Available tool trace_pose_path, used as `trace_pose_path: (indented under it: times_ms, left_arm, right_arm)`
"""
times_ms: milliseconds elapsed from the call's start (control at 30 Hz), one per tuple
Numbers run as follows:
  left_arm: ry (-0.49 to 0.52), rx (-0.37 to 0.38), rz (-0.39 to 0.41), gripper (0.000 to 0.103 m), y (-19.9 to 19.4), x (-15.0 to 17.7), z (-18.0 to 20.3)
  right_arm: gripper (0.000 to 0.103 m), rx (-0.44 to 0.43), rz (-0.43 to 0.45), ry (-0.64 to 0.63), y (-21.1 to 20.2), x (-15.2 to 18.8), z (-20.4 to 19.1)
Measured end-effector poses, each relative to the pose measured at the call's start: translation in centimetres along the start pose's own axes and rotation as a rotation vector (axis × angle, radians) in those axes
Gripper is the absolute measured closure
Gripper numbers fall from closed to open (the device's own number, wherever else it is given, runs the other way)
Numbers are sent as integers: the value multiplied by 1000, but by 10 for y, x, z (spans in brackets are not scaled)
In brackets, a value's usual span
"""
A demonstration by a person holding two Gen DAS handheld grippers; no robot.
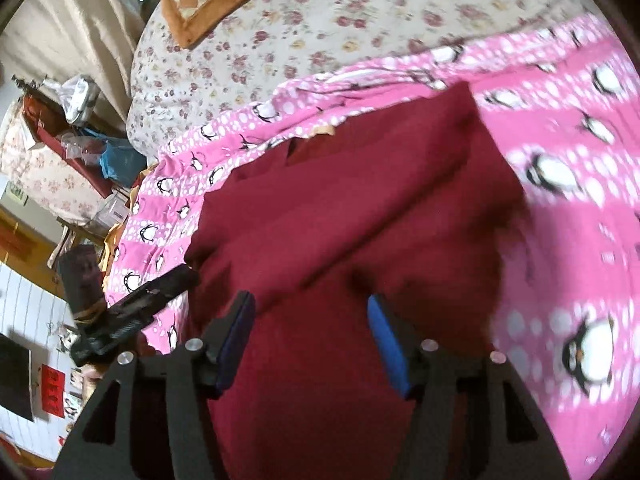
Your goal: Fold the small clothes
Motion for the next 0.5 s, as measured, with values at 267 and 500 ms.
trace_pose_path:
  times_ms: [267,500]
  left_arm:
    - [-45,91,115,103,-25,-22,18]
    - [-239,91,295,103,-66,-90,-31]
  right_arm:
    - [41,1,31,27,-10,4,14]
    - [38,166,111,21,-30,-26,41]
Point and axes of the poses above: each gripper's, at about its wrist camera, not at the fingertips, and y roughly the way its jaws point, z to its right, x to its underside, the point moved 6 cm from there along y, roughly the way its jaws point
